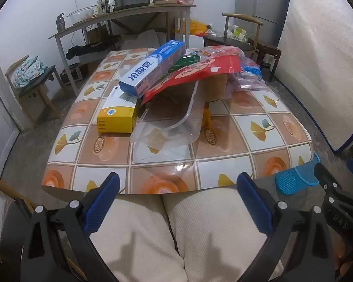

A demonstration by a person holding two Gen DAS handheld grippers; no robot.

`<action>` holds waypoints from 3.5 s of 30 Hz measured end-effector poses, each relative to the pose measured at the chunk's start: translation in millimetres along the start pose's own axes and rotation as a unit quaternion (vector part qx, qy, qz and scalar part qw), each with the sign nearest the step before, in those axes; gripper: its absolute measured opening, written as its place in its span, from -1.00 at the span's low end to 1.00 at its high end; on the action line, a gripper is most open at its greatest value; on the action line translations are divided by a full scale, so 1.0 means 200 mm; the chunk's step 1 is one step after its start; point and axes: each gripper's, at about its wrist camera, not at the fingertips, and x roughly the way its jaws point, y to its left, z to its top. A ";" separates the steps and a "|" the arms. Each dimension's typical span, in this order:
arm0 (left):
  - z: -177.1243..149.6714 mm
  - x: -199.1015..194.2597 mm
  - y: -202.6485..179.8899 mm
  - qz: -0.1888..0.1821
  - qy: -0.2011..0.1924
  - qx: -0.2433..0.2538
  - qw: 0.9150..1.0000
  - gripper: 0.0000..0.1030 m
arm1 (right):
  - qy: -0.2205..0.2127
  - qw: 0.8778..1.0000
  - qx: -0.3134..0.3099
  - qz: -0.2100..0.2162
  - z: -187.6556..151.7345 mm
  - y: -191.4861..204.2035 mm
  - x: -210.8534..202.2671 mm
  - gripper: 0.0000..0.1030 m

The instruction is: Collect trash

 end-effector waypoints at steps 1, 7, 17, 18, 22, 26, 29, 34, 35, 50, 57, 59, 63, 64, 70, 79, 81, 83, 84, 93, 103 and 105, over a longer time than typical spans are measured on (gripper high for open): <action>0.00 0.00 0.00 -0.001 0.000 0.000 1.000 0.89 | 0.000 1.000 0.000 0.000 0.00 0.00 0.00 0.85; 0.00 0.00 0.00 -0.001 -0.002 -0.001 1.000 0.89 | -0.002 1.000 0.002 0.002 0.00 -0.01 0.01 0.85; 0.01 0.00 -0.01 0.000 -0.002 -0.005 1.000 0.89 | -0.003 1.000 0.001 0.001 0.00 -0.01 -0.01 0.85; 0.01 0.00 0.00 0.001 -0.002 -0.005 1.000 0.89 | -0.003 1.000 0.001 0.001 0.00 0.00 -0.01 0.85; 0.01 0.00 0.03 0.001 -0.002 -0.013 1.000 0.89 | -0.004 1.000 0.000 0.002 0.02 0.00 -0.03 0.85; 0.01 0.00 0.04 0.002 -0.003 -0.021 1.000 0.89 | -0.007 1.000 -0.001 0.003 0.01 -0.01 -0.04 0.85; 0.01 0.00 0.05 0.002 -0.004 -0.025 1.000 0.89 | -0.007 1.000 -0.001 0.003 0.01 0.00 -0.04 0.85; 0.01 -0.01 0.07 0.004 -0.005 -0.029 1.000 0.89 | -0.008 1.000 -0.001 0.004 0.02 0.00 -0.04 0.85; 0.01 0.00 0.07 0.004 -0.005 -0.030 1.000 0.89 | -0.008 1.000 0.000 0.004 0.02 0.00 -0.04 0.85; 0.00 0.01 0.11 0.008 -0.001 -0.046 0.999 0.89 | -0.007 1.000 -0.008 0.007 0.02 0.02 -0.04 0.85; 0.00 0.01 0.11 0.009 0.001 -0.048 0.999 0.89 | -0.007 1.000 -0.010 0.007 0.02 0.03 -0.04 0.85; 0.00 0.01 0.11 0.009 0.001 -0.048 0.999 0.89 | -0.007 1.000 -0.011 0.008 0.02 0.03 -0.03 0.85; 0.00 0.01 0.11 0.009 0.002 -0.049 0.999 0.89 | -0.006 1.000 -0.012 0.009 0.02 0.04 -0.03 0.85; 0.00 0.02 0.12 0.009 0.002 -0.050 0.999 0.89 | -0.006 1.000 -0.012 0.009 0.02 0.04 -0.03 0.85; 0.00 0.03 0.13 0.011 0.004 -0.052 0.999 0.89 | -0.006 1.000 -0.012 0.010 0.02 0.04 -0.03 0.85; 0.00 0.03 0.13 0.014 0.007 -0.055 0.998 0.89 | -0.005 1.000 -0.013 0.015 0.03 0.05 -0.02 0.85; 0.00 0.03 0.14 0.014 0.007 -0.055 0.998 0.89 | -0.005 1.000 -0.013 0.015 0.03 0.05 -0.03 0.85; 0.00 0.03 0.13 0.014 0.008 -0.055 0.998 0.89 | -0.006 1.000 -0.013 0.016 0.03 0.05 -0.02 0.85; 0.00 0.03 0.14 0.014 0.008 -0.055 0.998 0.89 | -0.005 1.000 -0.013 0.017 0.03 0.05 -0.02 0.85; 0.01 0.03 0.15 0.015 0.006 -0.057 0.998 0.89 | 0.000 0.999 -0.017 0.034 0.05 0.07 -0.02 0.85; 0.01 0.06 0.24 0.013 0.004 -0.076 0.997 0.89 | 0.030 0.997 -0.010 0.075 0.08 0.09 0.03 0.85; 0.01 0.06 0.27 0.011 0.005 -0.084 0.996 0.89 | 0.032 0.996 -0.014 0.082 0.08 0.10 0.03 0.85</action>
